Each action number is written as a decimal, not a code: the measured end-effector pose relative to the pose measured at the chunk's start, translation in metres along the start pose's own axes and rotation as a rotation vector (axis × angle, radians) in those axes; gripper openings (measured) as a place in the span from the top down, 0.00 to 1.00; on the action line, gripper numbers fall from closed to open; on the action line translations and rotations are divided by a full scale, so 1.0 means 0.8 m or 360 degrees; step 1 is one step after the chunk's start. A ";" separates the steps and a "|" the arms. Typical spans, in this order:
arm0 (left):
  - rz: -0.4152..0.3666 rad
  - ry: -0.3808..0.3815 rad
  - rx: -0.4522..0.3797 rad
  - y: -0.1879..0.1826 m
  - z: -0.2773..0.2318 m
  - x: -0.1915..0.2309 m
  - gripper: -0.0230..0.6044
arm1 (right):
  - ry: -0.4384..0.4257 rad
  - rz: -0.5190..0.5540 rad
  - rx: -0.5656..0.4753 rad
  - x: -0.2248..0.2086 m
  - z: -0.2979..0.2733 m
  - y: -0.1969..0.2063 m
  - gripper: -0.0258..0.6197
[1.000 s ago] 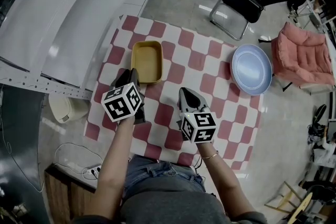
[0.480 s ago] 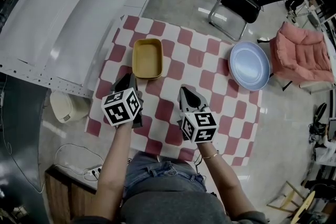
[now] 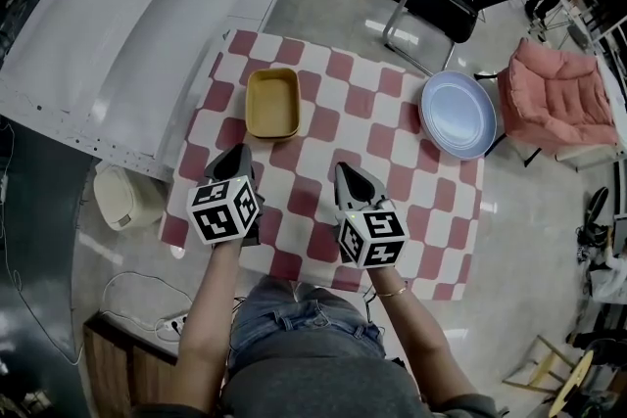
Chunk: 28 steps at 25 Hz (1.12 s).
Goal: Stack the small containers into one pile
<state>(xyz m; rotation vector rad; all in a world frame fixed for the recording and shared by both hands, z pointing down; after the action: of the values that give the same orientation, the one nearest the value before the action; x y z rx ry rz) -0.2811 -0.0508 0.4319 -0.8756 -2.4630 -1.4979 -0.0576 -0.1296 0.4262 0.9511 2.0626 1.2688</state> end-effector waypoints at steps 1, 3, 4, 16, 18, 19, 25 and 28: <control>-0.0009 0.0006 -0.0007 0.002 0.004 -0.001 0.92 | 0.0003 0.0001 -0.0006 0.000 0.004 0.000 0.95; -0.0027 0.0015 -0.0025 0.004 0.012 -0.002 0.92 | 0.0006 0.0004 -0.0018 0.001 0.011 0.000 0.94; -0.0038 0.0020 -0.0032 0.006 0.017 -0.003 0.93 | 0.0007 0.0006 -0.0024 0.002 0.016 0.000 0.95; -0.0187 0.0133 -0.0099 0.020 0.068 -0.025 0.93 | -0.0046 0.0063 -0.0130 0.014 0.059 -0.006 0.95; -0.0189 0.0143 -0.0108 0.023 0.075 -0.027 0.93 | -0.0046 0.0075 -0.0144 0.016 0.067 -0.008 0.95; -0.0190 0.0146 -0.0113 0.024 0.080 -0.028 0.93 | -0.0045 0.0082 -0.0152 0.017 0.071 -0.009 0.95; -0.0202 0.0160 -0.0136 0.032 0.102 -0.034 0.93 | -0.0047 0.0097 -0.0191 0.021 0.090 -0.009 0.95; -0.0204 0.0168 -0.0146 0.037 0.113 -0.036 0.93 | -0.0051 0.0097 -0.0207 0.025 0.099 -0.007 0.95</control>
<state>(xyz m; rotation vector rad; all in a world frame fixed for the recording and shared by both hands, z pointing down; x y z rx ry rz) -0.2250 0.0242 0.3981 -0.6447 -2.4325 -1.6645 -0.0131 -0.0734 0.3862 0.9747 1.9144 1.3921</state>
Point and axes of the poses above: the fingertips, and each gripper's own axes: z backward along the fingers, x to its left, y out of its underside, the point moved 7 cm from there along z, backward along the fingers, and after that the axes turned 8 degrees about z, right-handed, at the moved point
